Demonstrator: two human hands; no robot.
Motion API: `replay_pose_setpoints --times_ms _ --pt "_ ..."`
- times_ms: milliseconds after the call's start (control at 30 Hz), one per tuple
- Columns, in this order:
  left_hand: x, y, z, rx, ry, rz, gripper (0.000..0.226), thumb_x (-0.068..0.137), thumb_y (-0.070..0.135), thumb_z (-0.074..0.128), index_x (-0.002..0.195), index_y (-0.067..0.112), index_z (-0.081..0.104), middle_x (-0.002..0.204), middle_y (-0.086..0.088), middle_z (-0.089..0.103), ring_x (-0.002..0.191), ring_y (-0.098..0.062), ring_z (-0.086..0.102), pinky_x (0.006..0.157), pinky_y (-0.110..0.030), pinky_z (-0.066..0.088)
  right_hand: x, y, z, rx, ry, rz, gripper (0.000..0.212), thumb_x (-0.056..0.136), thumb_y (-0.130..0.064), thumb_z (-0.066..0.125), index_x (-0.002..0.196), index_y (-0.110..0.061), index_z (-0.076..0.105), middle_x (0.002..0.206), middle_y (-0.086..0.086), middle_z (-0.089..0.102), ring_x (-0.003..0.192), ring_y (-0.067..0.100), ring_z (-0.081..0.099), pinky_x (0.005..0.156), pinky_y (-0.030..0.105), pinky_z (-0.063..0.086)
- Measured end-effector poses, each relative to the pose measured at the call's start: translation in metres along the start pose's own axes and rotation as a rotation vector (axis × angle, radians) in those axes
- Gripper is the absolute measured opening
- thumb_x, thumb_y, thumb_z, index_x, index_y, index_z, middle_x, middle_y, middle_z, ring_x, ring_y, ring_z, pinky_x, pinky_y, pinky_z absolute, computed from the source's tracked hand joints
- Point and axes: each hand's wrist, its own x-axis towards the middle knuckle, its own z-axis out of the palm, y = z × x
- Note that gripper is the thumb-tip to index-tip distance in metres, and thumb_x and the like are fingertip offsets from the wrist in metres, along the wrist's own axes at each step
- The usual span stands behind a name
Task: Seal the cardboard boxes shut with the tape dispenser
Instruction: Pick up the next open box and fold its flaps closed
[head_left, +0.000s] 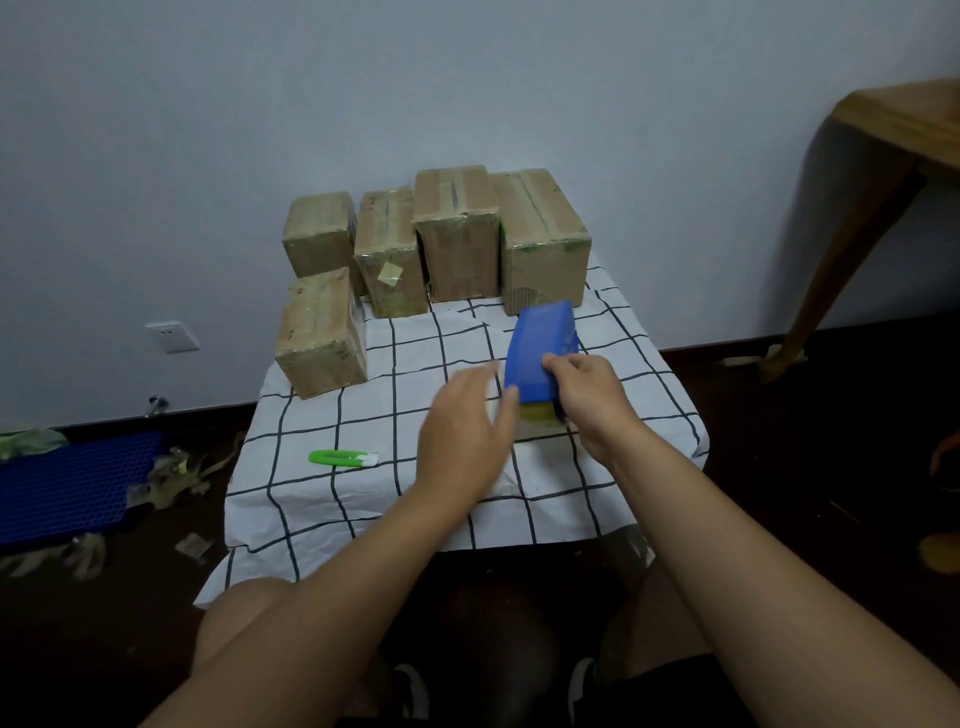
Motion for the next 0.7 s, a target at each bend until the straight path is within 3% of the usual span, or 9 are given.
replay_pose_setpoints --times_ms 67,133,233,367,467,700 --pt "0.022 0.002 -0.006 -0.354 -0.156 -0.509 0.033 0.096 0.047 0.053 0.103 0.018 0.068 0.103 0.005 0.069 0.085 -0.010 0.063 0.072 -0.017 0.046 -0.003 0.000 0.001 -0.089 -0.052 -0.037 0.035 0.099 -0.033 0.053 0.086 -0.001 0.062 0.084 0.011 0.059 0.072 0.021 0.052 0.066 0.035 0.040" --pt "0.035 0.000 -0.006 -0.582 -0.294 -0.736 0.032 0.094 0.048 0.056 0.090 0.019 0.068 0.089 0.005 0.071 0.079 -0.009 0.065 0.067 -0.022 0.050 -0.007 0.000 0.002 -0.133 -0.104 -0.077 0.032 0.099 -0.034 0.052 0.080 -0.010 0.059 0.079 0.008 0.057 0.068 0.019 0.048 0.062 0.032 0.038" --pt "0.037 -0.004 -0.001 -0.588 -0.345 -0.712 0.023 0.093 0.036 0.064 0.093 0.013 0.067 0.092 -0.002 0.070 0.076 -0.011 0.064 0.059 -0.021 0.049 -0.011 -0.002 0.000 -0.158 -0.153 -0.124 0.032 0.100 -0.033 0.052 0.076 -0.013 0.055 0.077 0.004 0.054 0.066 0.016 0.046 0.060 0.030 0.037" --pt "0.037 -0.008 0.001 -0.627 -0.284 -0.712 0.021 0.093 0.030 0.065 0.095 0.009 0.067 0.090 -0.004 0.070 0.076 -0.013 0.064 0.061 -0.022 0.050 -0.015 -0.002 -0.004 -0.258 -0.229 -0.193 0.025 0.098 -0.033 0.055 0.099 -0.011 0.065 0.089 0.001 0.063 0.074 0.012 0.055 0.062 0.026 0.041" --pt "0.038 -0.009 0.000 -0.635 -0.266 -0.717 0.017 0.093 0.027 0.065 0.095 0.010 0.066 0.090 -0.004 0.071 0.078 -0.014 0.067 0.063 -0.024 0.052 -0.016 -0.001 -0.007 -0.405 -0.232 -0.265 0.022 0.100 -0.033 0.054 0.103 -0.015 0.066 0.090 0.000 0.064 0.075 0.011 0.056 0.062 0.026 0.041" --pt "0.035 -0.010 0.004 -0.702 -0.316 -0.720 0.020 0.094 0.028 0.064 0.101 0.009 0.067 0.097 -0.006 0.071 0.083 -0.014 0.070 0.063 -0.022 0.055 -0.014 0.003 -0.007 -0.486 -0.133 -0.319 0.018 0.097 -0.029 0.056 0.089 -0.014 0.061 0.078 0.000 0.059 0.067 0.013 0.052 0.058 0.026 0.039"
